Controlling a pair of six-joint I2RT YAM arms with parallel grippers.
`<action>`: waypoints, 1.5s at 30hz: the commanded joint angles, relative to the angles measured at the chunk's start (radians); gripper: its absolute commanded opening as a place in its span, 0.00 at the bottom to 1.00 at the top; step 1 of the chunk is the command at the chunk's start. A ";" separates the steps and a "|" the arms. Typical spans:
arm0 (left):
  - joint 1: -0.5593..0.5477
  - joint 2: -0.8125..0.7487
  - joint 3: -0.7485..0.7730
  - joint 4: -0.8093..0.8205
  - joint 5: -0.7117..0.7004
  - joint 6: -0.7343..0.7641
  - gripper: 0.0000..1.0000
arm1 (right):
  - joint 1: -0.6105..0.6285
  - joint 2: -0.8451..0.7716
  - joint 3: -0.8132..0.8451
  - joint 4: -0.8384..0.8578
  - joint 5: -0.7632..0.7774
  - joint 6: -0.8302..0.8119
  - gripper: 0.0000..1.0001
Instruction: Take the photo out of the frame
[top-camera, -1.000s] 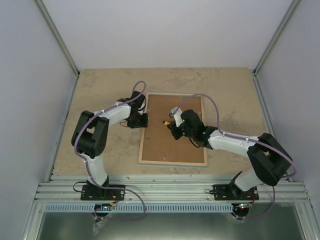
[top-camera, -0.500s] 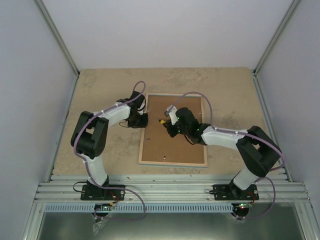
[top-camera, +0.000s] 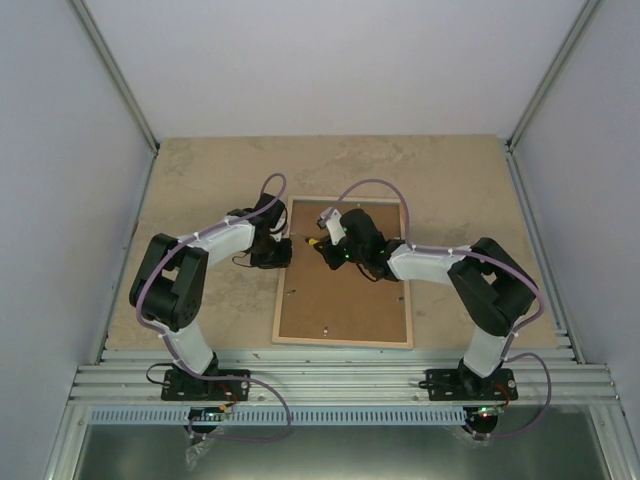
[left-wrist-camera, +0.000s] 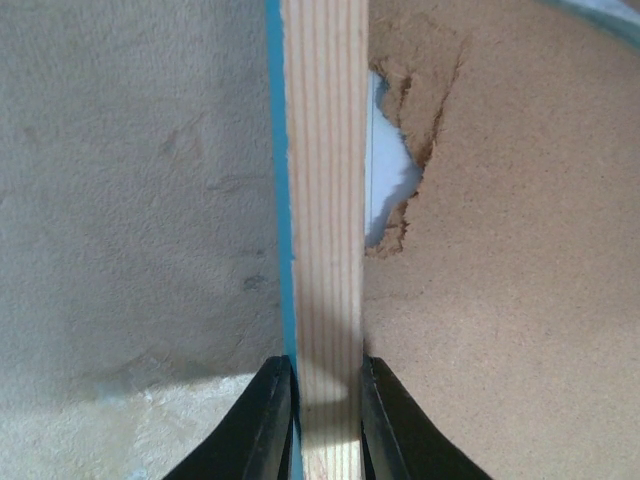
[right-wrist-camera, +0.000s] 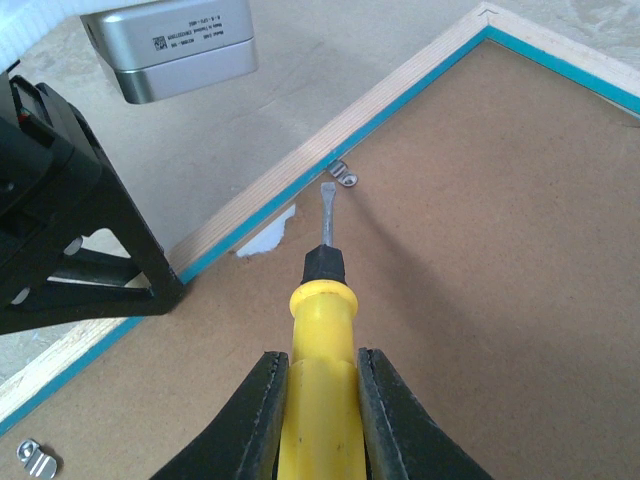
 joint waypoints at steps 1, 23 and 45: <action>-0.009 -0.026 -0.015 -0.019 0.060 -0.002 0.14 | -0.005 0.033 0.032 0.033 -0.027 -0.014 0.00; -0.015 -0.028 -0.030 -0.009 0.074 -0.008 0.14 | -0.006 0.098 0.071 0.053 -0.021 -0.002 0.00; -0.016 -0.045 -0.060 0.000 0.068 -0.019 0.14 | -0.017 0.108 0.069 0.106 0.086 0.104 0.00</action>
